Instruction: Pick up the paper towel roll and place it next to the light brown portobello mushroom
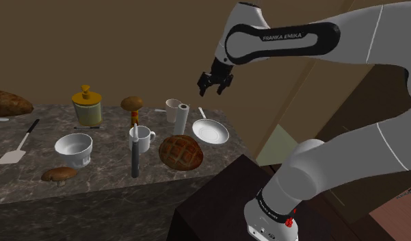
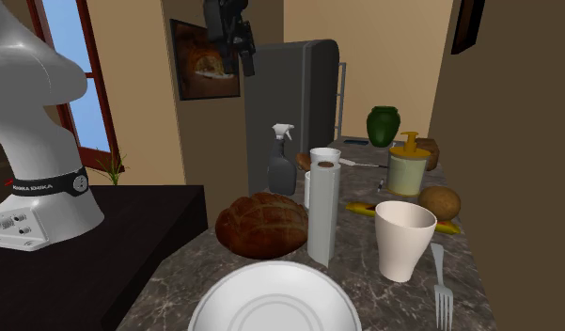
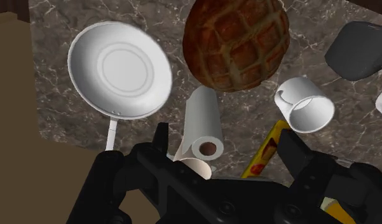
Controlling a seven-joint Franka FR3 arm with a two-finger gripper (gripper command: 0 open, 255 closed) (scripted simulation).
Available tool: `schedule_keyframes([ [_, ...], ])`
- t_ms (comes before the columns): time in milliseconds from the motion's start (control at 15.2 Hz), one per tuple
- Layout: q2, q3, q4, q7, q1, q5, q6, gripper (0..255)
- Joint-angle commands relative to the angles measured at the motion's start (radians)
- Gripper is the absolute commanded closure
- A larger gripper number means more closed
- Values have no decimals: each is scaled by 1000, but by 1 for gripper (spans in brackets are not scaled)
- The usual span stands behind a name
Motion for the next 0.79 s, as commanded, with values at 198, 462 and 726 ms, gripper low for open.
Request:
schedule_keyframes([
  [198,182,15,27,73,-17,-12,163,0],
  [462,334,24,72,134,-31,-30,274,0],
  [726,490,26,140,198,-41,-56,366,0],
])
